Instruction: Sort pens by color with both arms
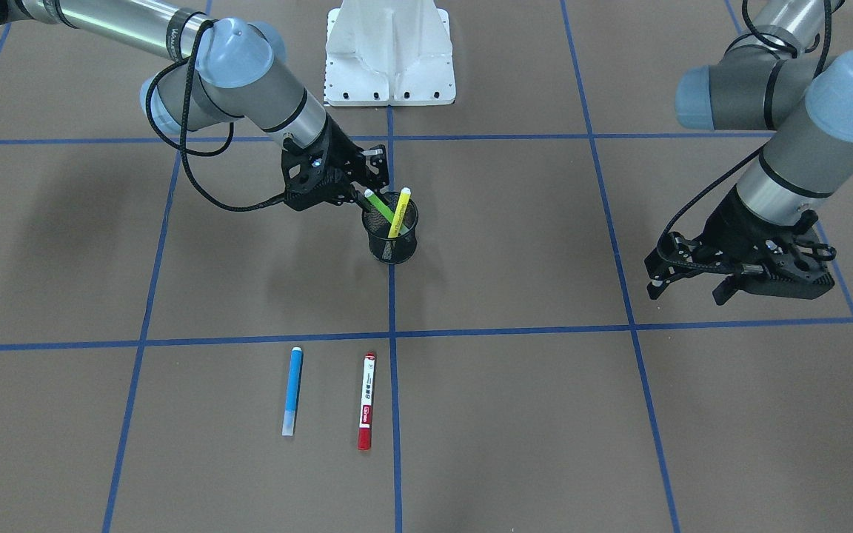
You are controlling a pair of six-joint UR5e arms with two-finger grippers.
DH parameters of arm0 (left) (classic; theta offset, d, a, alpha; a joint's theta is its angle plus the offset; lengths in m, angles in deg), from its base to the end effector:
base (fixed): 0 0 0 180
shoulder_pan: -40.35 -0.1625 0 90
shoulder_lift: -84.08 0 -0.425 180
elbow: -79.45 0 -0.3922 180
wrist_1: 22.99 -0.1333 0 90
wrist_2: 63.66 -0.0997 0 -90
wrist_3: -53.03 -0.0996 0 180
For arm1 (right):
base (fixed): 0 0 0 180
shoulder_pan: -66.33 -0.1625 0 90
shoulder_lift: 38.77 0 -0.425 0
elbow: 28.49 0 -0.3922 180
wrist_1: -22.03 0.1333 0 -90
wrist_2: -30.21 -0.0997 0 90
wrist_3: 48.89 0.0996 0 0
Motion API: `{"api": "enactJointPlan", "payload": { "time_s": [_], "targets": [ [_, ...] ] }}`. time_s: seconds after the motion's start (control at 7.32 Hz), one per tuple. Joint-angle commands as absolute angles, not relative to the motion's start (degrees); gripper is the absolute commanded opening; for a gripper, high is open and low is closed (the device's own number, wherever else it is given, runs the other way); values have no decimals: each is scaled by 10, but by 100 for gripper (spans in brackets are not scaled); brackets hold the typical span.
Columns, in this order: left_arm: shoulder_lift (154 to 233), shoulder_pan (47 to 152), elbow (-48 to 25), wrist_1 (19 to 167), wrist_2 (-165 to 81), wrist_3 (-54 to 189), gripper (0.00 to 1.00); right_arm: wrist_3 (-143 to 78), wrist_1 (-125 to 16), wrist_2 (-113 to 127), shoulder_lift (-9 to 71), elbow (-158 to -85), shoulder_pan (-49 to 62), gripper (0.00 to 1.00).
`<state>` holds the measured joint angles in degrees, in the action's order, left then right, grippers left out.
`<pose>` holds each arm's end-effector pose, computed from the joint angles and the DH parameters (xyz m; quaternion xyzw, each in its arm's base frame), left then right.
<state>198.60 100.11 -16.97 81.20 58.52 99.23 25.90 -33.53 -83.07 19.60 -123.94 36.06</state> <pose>0.2544 -0.5958 0.3363 0.1313 0.4292 -0.0179 0.8934 -0.5176 -0.4109 0.2223 0.0703 -0.5912 -0.0127 0.8034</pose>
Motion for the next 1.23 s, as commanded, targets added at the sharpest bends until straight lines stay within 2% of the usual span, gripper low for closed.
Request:
{"api": "enactJointPlan", "payload": {
  "time_s": [0.0, 0.14, 0.68, 0.82, 0.96, 1.09],
  "targets": [
    [1988, 1001, -173, 812, 585, 1000, 98, 265, -337, -827, 196, -1242, 361, 15],
    [1988, 1001, -174, 811, 585, 1001, 98, 266, -337, -827, 196, -1243, 361, 0],
    [1994, 1001, -174, 811, 585, 1013, 98, 267, -338, -827, 193, -1246, 361, 0],
    [1993, 1001, -174, 811, 585, 1013, 98, 266, -338, -826, 195, -1252, 360, 25],
    [1994, 1000, -174, 811, 585, 1013, 98, 266, -339, -823, 198, -1252, 360, 56],
    [1994, 1000, -174, 811, 585, 1013, 98, 267, -342, -823, 199, -1253, 360, 61]
  ]
}}
